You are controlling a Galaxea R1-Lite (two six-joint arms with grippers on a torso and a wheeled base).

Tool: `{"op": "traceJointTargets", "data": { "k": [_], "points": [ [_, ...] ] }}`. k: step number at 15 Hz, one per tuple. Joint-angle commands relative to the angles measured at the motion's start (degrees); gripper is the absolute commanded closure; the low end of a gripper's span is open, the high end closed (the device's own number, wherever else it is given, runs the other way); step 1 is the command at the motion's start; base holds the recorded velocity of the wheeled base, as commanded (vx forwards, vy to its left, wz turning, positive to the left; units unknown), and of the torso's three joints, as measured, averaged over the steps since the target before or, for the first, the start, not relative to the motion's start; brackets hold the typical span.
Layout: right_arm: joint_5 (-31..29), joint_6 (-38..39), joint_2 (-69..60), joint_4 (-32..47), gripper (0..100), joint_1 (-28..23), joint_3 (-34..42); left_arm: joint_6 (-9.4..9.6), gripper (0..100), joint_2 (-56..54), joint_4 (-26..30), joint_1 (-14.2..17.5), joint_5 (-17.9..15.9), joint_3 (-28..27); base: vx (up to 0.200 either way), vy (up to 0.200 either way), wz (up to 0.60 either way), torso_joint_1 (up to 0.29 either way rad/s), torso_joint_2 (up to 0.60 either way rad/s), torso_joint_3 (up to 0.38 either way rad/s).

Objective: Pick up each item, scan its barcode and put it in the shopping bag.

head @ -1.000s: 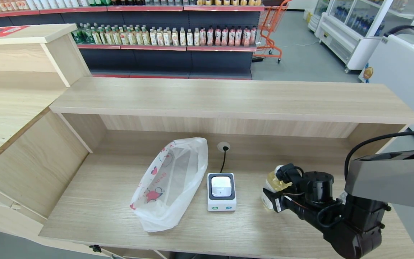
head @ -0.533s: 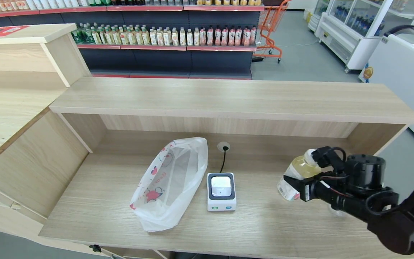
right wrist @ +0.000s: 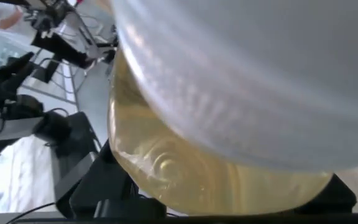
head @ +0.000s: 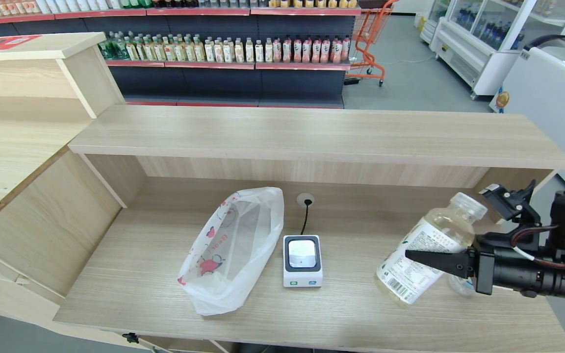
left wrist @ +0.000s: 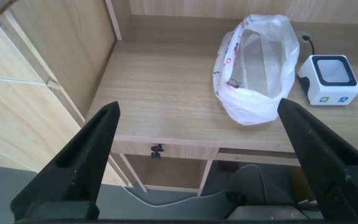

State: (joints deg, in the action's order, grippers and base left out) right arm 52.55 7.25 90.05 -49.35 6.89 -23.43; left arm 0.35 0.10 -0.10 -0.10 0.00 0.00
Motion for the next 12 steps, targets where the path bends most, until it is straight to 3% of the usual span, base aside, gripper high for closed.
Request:
{"op": "traceJointTargets", "data": {
  "k": [1,3,6,8,12],
  "points": [
    [2.29,4.26,-6.29,0.48,100,3.57,0.05,0.00,0,0.08,0.01,0.01,0.00,0.00,0.000,0.000,0.00,0.000,0.00,0.000],
    [3.26,8.22,-8.31,0.57,100,6.91,0.14,0.00,0,-0.01,0.01,0.01,0.00,0.00,0.000,0.000,0.00,0.000,0.00,0.000],
    [3.34,8.30,-8.49,0.74,100,9.55,0.32,0.00,0,0.08,0.01,0.01,0.00,0.00,0.000,0.000,0.00,0.000,0.00,0.000],
    [3.34,8.30,-11.30,4.87,100,12.27,0.23,0.00,0,0.08,0.01,0.01,0.00,0.00,0.000,0.000,0.00,0.000,0.00,0.000],
    [3.26,8.30,-12.36,6.19,100,13.85,0.32,0.00,0,0.08,0.01,0.01,0.00,0.00,0.000,0.000,0.00,0.000,0.00,0.000]
  ]
}}
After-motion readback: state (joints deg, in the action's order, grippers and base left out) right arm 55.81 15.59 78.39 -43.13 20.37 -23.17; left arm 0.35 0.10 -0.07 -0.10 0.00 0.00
